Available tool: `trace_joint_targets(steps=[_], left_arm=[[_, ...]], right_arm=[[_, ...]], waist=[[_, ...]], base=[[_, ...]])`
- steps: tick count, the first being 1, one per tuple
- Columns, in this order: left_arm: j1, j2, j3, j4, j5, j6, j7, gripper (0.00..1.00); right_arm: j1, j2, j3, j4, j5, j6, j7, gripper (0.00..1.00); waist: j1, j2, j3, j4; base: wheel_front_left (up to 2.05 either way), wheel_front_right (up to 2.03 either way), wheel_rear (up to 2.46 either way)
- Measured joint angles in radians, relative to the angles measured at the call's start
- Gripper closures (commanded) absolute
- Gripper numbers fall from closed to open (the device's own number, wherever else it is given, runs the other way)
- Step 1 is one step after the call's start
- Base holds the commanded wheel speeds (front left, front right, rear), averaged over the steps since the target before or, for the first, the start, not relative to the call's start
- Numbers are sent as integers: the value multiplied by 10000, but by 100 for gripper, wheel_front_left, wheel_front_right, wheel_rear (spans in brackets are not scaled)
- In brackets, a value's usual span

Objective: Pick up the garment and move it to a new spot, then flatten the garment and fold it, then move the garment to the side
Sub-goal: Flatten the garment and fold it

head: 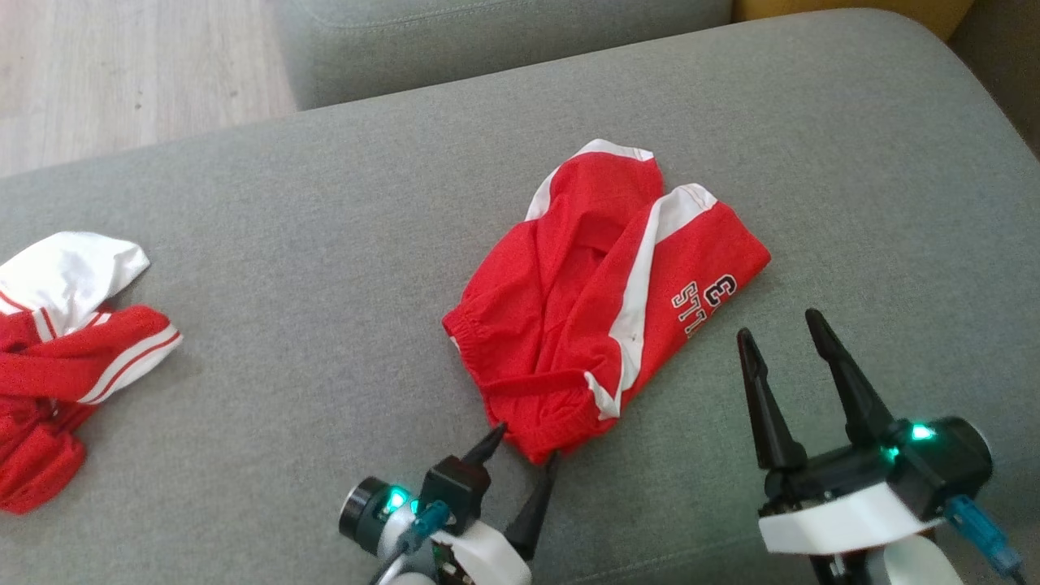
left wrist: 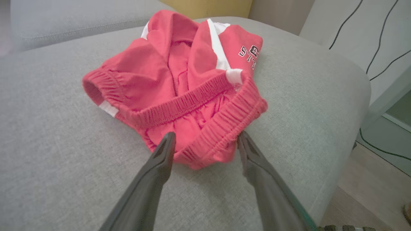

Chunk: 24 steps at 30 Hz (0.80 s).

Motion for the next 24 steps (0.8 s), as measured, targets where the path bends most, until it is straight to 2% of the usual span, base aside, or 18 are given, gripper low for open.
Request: trace_joint_targets(steps=[4, 9, 13, 17, 20, 24], left_arm=[[-22, -33, -19, 119, -755, -284, 324, 0], [-716, -42, -617, -286, -1820, -280, 2102, 0], [-1490, -67, -993, -986, -2491, 290, 2964, 0], [-1983, -90, -1388, -1030, -2957, 815, 3791, 0], [-2255, -92, -1774, -713, -2840, 1220, 4219, 0], [-2574, -96, -2025, -401, -2702, 1551, 4491, 0]], right_arm=[[191, 13, 38, 13, -6, 0, 0, 0], [199, 8, 79, 38, -8, 0, 0, 0], [199, 4, 19, 52, -8, 0, 0, 0], [196, 6, 79, 59, -8, 0, 0, 0], [196, 8, 104, 81, -8, 0, 0, 0], [191, 8, 98, 81, -6, 0, 0, 0]], waist=[[0, 0, -65, -49], [0, 0, -89, -245], [0, 0, -82, -429], [0, 0, -34, -609], [0, 0, 4, -757], [0, 0, 79, -890]], base=[[0, 0, 0], [0, 0, 0], [0, 0, 0], [0, 0, 0], [0, 0, 0], [0, 0, 0]])
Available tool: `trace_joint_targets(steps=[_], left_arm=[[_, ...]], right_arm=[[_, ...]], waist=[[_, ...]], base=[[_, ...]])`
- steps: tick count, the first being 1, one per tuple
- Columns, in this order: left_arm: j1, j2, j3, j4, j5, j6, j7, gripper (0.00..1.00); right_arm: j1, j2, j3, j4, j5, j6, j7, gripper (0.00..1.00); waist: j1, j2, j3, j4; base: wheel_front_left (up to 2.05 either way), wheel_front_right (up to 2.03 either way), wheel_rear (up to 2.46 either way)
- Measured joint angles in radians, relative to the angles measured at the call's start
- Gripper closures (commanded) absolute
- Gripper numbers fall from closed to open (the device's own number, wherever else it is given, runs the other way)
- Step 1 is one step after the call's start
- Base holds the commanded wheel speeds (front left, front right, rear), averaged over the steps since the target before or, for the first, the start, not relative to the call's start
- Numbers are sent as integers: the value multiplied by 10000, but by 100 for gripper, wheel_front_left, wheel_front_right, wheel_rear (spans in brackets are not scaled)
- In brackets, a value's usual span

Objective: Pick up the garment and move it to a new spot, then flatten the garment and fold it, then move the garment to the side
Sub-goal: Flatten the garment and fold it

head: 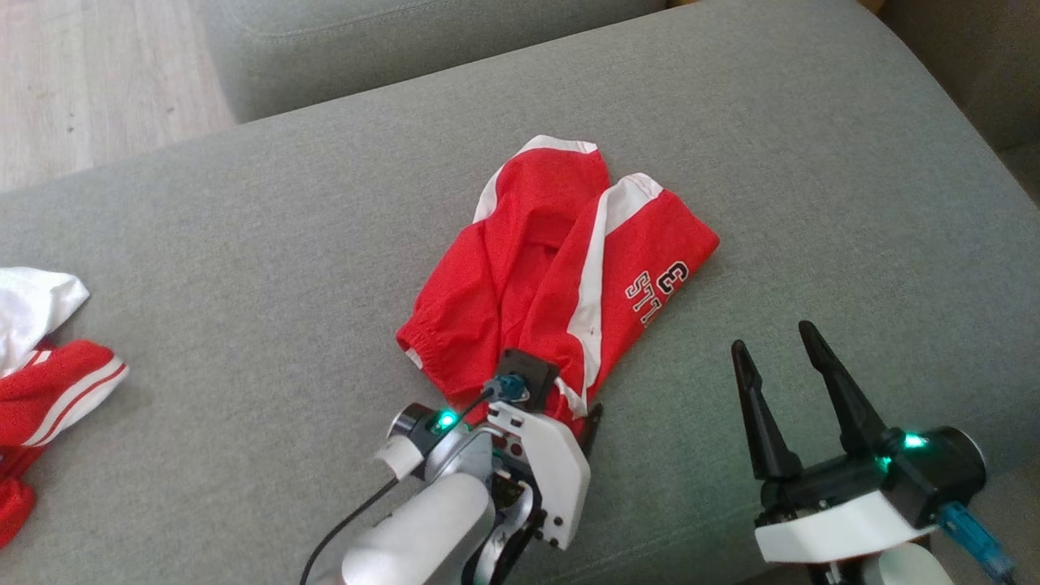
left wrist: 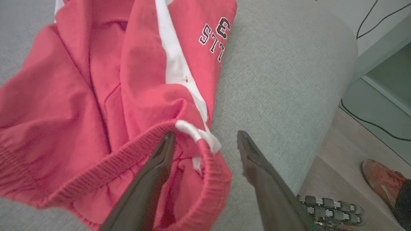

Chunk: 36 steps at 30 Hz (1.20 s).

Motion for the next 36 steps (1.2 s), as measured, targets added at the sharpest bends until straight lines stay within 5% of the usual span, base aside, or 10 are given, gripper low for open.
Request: trace_joint_targets(steps=[5, 6, 7, 9, 10, 23, 33, 34, 36], left_arm=[[-12, 2, 44, 90, -224, 236, -132, 4], [-12, 2, 65, 90, -337, 234, -196, 30], [-12, 4, 79, 88, -458, 234, -211, 30], [-12, 4, 79, 79, -681, 211, -286, 91], [-3, 4, 86, 56, -842, 209, -314, 100], [667, 121, 711, -713, -1335, 98, -2226, 100], [3084, 1469, 1241, -2408, -2197, -577, -3668, 100], [3265, 1476, 1187, -2458, -2265, -654, -3672, 96], [3582, 1421, 1066, -2464, -2520, -911, -3699, 34]], right_arm=[[-4, 4, -31, 0, 0, 0, 0, 0], [-5, 6, -31, 0, 0, 0, 0, 0], [-5, 8, -31, 2, 0, 0, 0, 0], [-5, 13, -29, 15, 0, 0, 0, 0], [-5, 21, -27, 27, 0, 0, 0, 0], [372, 23, -324, 148, -4, 0, 0, 0], [563, -21, -602, 194, -77, 0, 0, 0], [563, -31, -602, 196, -77, 0, 0, 0], [562, -38, -575, 209, -75, 0, 0, 0]], waist=[[0, 0, 37, -64], [0, 0, 40, -70], [0, 0, 37, -71], [0, 0, 20, -70], [0, 0, 3, -66], [0, 0, -428, 709], [0, 0, -755, 2107], [0, 0, -763, 2249], [0, 0, -770, 2498]], base=[[0, 0, 0], [0, 0, 0], [0, 0, 0], [0, 0, 0], [0, 0, 0], [0, 0, 0], [0, 0, 0], [0, 0, 0], [0, 0, 0]])
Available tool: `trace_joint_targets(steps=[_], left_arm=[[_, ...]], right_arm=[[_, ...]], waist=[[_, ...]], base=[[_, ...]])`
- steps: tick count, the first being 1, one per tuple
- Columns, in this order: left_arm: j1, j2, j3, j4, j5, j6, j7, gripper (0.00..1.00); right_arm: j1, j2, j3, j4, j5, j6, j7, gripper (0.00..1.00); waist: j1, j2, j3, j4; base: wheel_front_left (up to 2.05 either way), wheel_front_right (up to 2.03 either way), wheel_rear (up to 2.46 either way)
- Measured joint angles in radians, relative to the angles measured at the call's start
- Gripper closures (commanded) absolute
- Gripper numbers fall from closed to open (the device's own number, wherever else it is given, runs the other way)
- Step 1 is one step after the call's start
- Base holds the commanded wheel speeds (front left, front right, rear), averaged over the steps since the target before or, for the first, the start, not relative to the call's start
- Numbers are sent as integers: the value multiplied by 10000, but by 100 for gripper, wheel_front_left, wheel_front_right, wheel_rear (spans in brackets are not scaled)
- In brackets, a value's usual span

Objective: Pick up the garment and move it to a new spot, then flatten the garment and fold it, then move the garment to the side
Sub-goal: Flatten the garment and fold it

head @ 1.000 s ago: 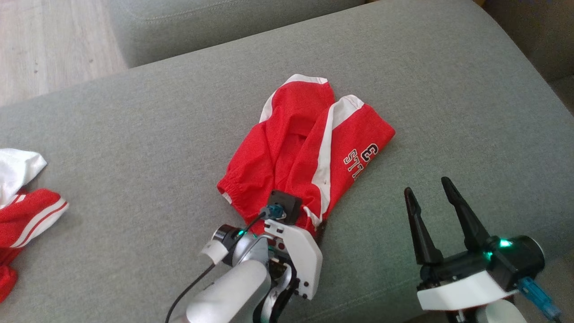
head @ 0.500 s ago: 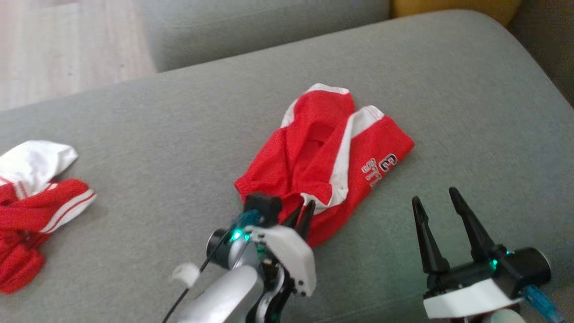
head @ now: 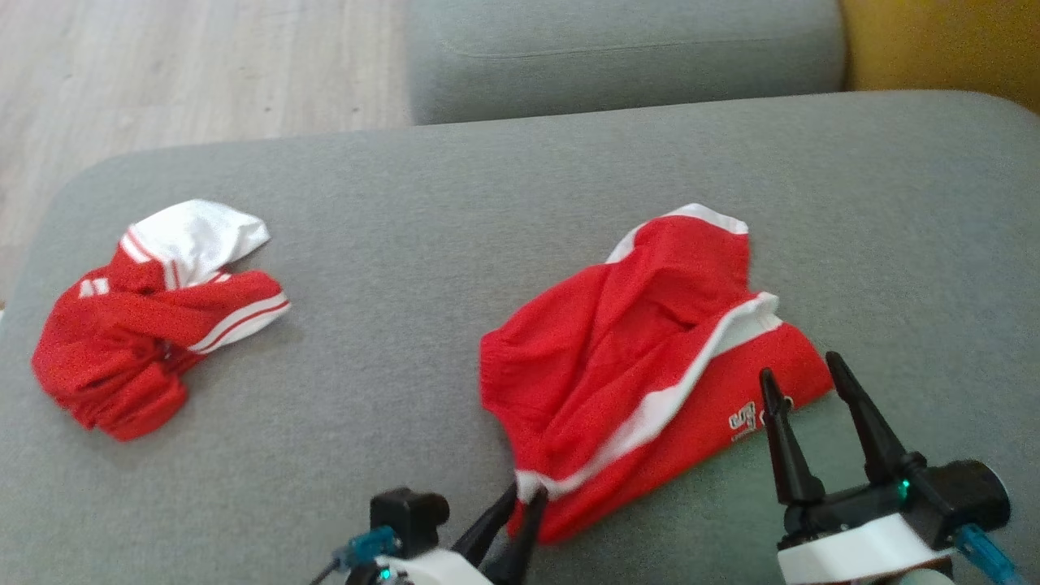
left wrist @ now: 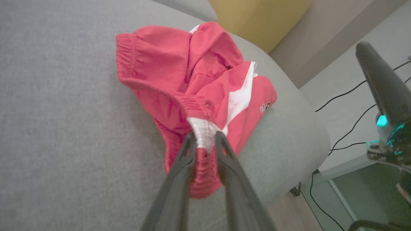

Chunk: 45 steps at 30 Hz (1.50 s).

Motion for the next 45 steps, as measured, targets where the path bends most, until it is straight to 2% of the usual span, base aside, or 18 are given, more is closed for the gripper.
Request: trace_joint_targets(steps=[2, 10, 14, 22, 23, 24, 25, 26, 27, 33, 37, 41, 45], left_arm=[[143, -10, -221, 157, 21, -146, 2, 0], [209, -115, -326, 782, -109, -186, 0, 0], [162, -104, -512, 1260, 355, 142, 94, 0], [-319, -238, -639, 1783, 491, 268, 178, 0], [-359, -282, -612, 1824, 485, 270, 176, 25], [-391, -324, -596, 1868, 485, 284, 163, 38], [-412, -357, -598, 1895, 477, 280, 169, 59], [-410, -391, -573, 1896, 397, 274, 163, 88], [-410, -412, -546, 1898, 318, 265, 165, 100], [-394, -257, -330, 1540, 222, 268, 86, 100], [-368, 318, -144, 1018, 349, 619, -25, 100], [-347, 1045, 303, 602, 407, 859, -88, 100], [-354, 1430, 681, 265, 414, 1058, -102, 100]], right_arm=[[-4, -2, 48, 6, 0, 0, 0, 0], [1, 4, 182, 21, 13, 0, 2, 0], [1, 4, 226, 69, 88, 0, 0, 0], [-3, 0, 295, 125, 178, 0, 0, 0], [-2, -2, 293, 128, 180, 0, 0, 0], [-2, -6, 293, 128, 180, 0, 0, 0], [-2, -8, 293, 130, 180, 0, 0, 0], [-2, -8, 286, 130, 182, 0, 0, 0], [-2, -8, 274, 134, 182, 0, 0, 0], [-1, -8, 144, 144, 180, 0, 0, 0], [-32, -88, 127, 579, 360, 0, 0, 0], [-244, -619, 291, 1432, 761, 0, 2, 0], [-939, -1258, 763, 2339, 1695, 0, 2, 0]], waist=[[0, 0, -1, 197], [0, 0, -75, 395], [0, 0, -51, 287], [0, 0, 34, -38], [0, 0, 38, -70], [0, 0, 40, -98], [0, 0, 40, -123], [0, 0, 42, -144], [0, 0, 46, -162], [0, 0, 91, -49], [0, 0, 168, 226], [0, 0, 283, 602], [0, 0, 486, 897]], base=[[0, 0, 0], [0, 0, 0], [0, 0, 0], [0, 0, 0], [0, 0, 0], [0, 0, 0], [0, 0, 0], [0, 0, 0], [0, 0, 0], [0, 0, 0], [0, 0, 0], [0, 0, 0], [0, 0, 0]])
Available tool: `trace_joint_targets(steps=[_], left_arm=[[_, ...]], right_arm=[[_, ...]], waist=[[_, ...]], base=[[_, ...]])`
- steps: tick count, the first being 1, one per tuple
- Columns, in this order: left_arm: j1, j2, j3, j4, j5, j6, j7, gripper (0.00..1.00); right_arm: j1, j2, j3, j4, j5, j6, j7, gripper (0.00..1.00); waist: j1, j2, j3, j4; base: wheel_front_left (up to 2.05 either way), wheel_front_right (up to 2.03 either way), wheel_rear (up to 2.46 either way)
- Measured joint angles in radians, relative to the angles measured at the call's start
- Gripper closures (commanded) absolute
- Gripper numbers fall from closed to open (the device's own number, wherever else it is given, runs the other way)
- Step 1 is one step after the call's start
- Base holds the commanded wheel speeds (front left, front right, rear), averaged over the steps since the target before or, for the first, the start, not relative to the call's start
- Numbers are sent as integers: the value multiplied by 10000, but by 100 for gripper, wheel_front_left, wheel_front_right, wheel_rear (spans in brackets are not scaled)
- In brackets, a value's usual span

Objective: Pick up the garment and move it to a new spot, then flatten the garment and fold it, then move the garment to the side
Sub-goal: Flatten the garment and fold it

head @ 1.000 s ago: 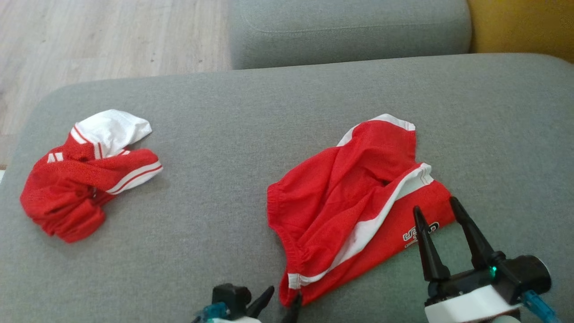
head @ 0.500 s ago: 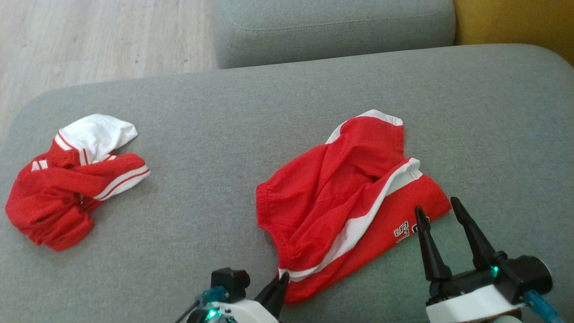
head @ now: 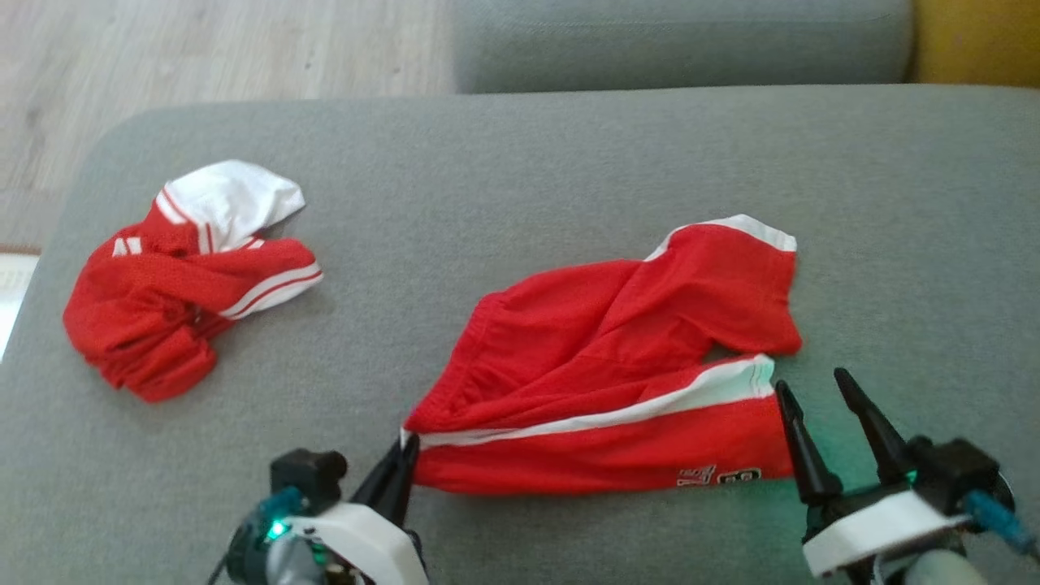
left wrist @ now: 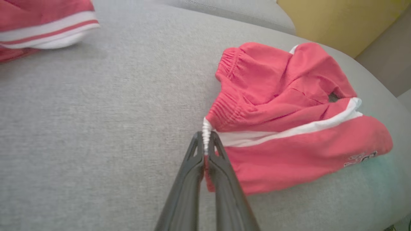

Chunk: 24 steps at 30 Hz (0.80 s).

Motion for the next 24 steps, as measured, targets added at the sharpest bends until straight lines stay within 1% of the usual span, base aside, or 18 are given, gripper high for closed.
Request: trace_joint_targets(steps=[5, 6, 10, 15, 18, 22, 23, 24], left_arm=[[-81, 109, 270, -15, 8, 176, -54, 100], [-81, 109, 270, -15, 8, 176, -54, 100], [-328, 130, 328, 125, 25, 173, -105, 100], [-737, 94, 339, 433, 194, 161, -222, 100], [-831, 36, 305, 589, 274, 159, -270, 100], [-994, -25, 272, 690, 378, 150, -276, 100], [-1034, -35, 263, 717, 424, 150, -276, 100], [-1086, -48, 253, 736, 441, 148, -276, 100]], right_arm=[[-722, -1003, 1221, 1087, 1492, 0, 92, 0], [-722, -1003, 1221, 1087, 1492, 0, 92, 0], [-1279, -1622, 2414, 1450, 2761, 0, 568, 0], [-1899, -2167, 3630, 1519, 4424, 0, 1091, 0], [-2303, -2520, 4228, 1682, 4928, 0, 1327, 0], [-2737, -2786, 5032, 1774, 5586, 0, 1697, 0], [-2832, -2830, 5204, 1772, 5664, 0, 1693, 15], [-2911, -2857, 5336, 1772, 5789, 0, 1695, 36]], waist=[[0, 0, 330, 200], [0, 0, 330, 200], [0, 0, 578, 282], [0, 0, 830, 375], [0, 0, 926, 442], [0, 0, 1022, 555], [0, 0, 1033, 582], [0, 0, 1039, 603]], base=[[0, 0, 0], [0, 0, 0], [0, 0, 0], [0, 0, 0], [0, 0, 0], [0, 0, 0], [0, 0, 0], [0, 0, 0]])
